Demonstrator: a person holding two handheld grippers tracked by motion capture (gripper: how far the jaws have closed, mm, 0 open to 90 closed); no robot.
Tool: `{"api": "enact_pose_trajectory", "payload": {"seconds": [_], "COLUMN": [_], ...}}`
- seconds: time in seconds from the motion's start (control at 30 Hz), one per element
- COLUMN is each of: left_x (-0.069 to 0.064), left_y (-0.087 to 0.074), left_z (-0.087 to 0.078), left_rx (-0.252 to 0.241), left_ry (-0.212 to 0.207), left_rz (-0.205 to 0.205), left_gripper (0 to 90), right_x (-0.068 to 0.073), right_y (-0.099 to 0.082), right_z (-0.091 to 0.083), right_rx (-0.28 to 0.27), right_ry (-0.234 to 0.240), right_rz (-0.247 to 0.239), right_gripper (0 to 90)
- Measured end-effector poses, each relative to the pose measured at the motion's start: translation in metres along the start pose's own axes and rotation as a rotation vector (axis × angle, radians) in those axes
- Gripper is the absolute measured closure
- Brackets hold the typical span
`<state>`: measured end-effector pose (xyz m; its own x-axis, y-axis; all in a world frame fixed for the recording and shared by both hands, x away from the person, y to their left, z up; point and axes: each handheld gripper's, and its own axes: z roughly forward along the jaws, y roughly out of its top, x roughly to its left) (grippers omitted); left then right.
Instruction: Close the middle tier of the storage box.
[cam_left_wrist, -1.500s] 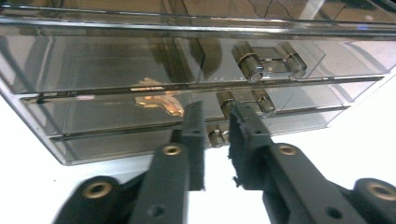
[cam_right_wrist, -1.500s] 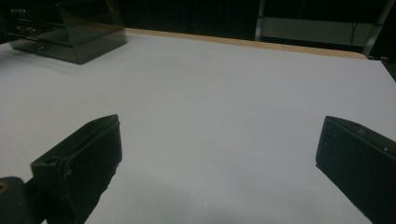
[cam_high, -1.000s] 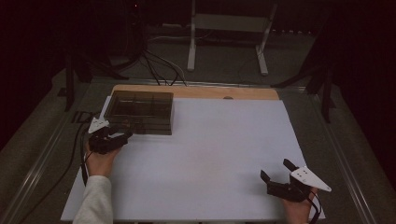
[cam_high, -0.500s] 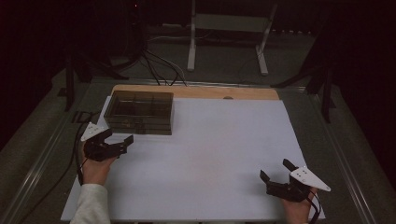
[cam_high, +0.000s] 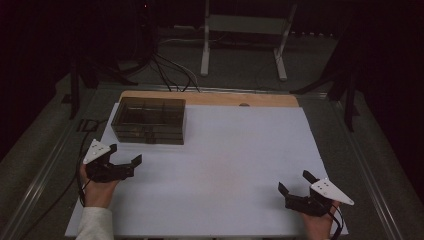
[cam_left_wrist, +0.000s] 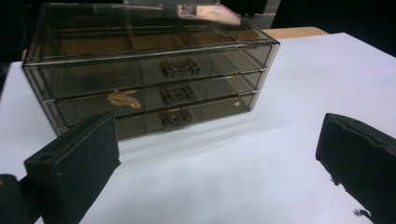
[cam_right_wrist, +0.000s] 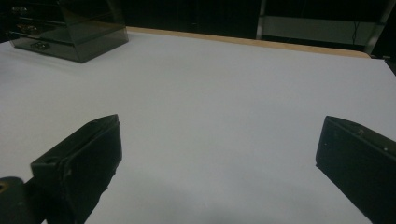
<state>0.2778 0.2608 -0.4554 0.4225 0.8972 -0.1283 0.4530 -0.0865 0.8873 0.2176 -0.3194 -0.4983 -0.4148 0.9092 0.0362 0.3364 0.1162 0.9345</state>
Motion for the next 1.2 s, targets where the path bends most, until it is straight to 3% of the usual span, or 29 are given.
{"api": "enact_pose_trajectory", "payload": {"seconds": [0.13,0.53,0.83,1.13,1.2], "left_x": [-0.002,-0.008,-0.016,-0.019,-0.021], "left_y": [-0.005,-0.031,-0.044,-0.053,-0.054], "left_z": [-0.007,-0.025,-0.029,-0.027,-0.026], "left_rx": [-0.012,-0.054,-0.078,-0.107,-0.090], "left_ry": [0.024,0.019,0.022,-0.003,0.017], "left_rz": [0.016,0.042,0.073,0.083,0.104], "left_gripper": [0.7,0.7,0.7,0.7,0.8], "right_x": [0.000,0.001,0.001,0.005,0.005], "right_y": [0.000,0.000,0.001,0.002,0.001], "right_z": [0.000,0.000,-0.001,0.001,0.002], "right_rx": [-0.002,-0.006,-0.015,0.000,0.006], "right_ry": [-0.001,0.007,0.014,0.041,0.046], "right_rz": [0.001,-0.002,-0.001,-0.012,-0.014], "right_gripper": [0.7,0.7,0.7,0.7,0.6]}}
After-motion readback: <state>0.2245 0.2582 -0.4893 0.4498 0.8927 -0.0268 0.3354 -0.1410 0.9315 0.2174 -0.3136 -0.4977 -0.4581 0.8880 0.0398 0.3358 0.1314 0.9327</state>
